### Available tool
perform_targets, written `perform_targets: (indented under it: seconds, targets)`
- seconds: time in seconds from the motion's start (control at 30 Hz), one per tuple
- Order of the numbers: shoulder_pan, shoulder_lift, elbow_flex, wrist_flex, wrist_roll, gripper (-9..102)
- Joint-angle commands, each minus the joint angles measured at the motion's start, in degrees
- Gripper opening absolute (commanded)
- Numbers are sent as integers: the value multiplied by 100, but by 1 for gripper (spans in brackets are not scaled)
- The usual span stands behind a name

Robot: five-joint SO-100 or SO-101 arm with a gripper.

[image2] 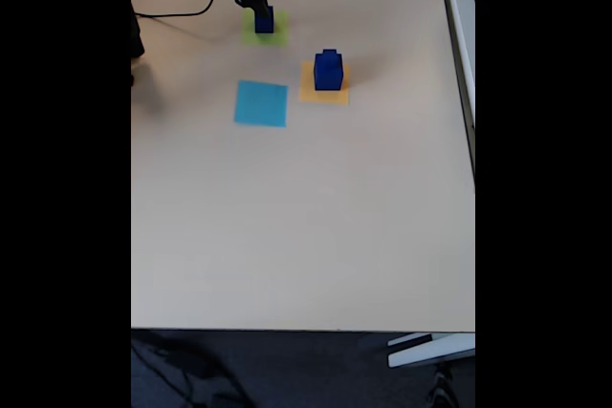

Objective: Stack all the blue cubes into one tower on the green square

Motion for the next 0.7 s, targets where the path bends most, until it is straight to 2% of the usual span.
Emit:
perform_targets:
  seconds: [0.0, 0.17, 0.33, 0.47, 0.67]
  targets:
    - [70, 114, -9, -26, -35, 10]
    - [97, 141, 9, -26, -18, 9]
    - [97, 141, 9, -26, 9, 1]
    - [105, 158, -9, -18, -18, 0]
    - [220, 237, -501, 580, -185, 0]
